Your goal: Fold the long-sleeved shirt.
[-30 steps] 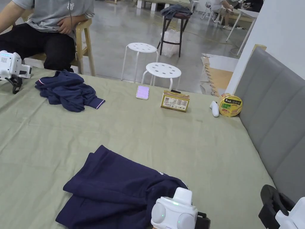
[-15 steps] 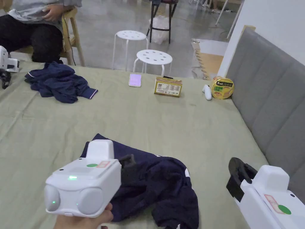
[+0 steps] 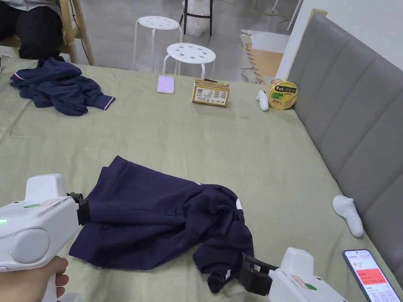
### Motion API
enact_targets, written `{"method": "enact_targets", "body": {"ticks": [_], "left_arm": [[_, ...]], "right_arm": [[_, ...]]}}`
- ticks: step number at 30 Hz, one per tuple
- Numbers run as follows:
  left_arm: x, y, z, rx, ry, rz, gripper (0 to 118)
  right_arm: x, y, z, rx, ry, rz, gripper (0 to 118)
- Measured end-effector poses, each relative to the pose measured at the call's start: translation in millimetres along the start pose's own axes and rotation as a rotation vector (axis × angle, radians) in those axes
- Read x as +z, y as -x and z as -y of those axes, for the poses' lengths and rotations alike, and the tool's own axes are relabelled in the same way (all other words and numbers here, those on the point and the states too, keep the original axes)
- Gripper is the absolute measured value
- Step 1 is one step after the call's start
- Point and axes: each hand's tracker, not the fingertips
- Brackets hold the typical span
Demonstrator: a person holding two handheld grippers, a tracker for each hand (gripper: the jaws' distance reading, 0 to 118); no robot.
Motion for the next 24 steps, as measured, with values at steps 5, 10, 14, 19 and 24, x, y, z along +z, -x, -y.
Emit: {"method": "enact_targets", "body": {"ticks": [5,10,14,19,24], "left_arm": [[-19,-1,17,-0.030,0.073,0.007,4],[-43,13,25,0.026,0.177,-0.001,16],[-74,34,15,0.057,0.212,-0.008,92],[-124,41,-2,0.041,0.287,-0.065,106],[-155,49,-6,0.248,0.387,0.101,32]], "right_arm": [[-41,-7,8,-0.053,0.066,-0.048,78],[-48,-2,4,-0.037,0.085,-0.111,6],[-43,-14,-1,-0.052,0.082,-0.150,4],[-45,-15,-2,-0.057,0.083,-0.150,4],[-47,-13,-1,-0.041,0.091,-0.141,4]]}}
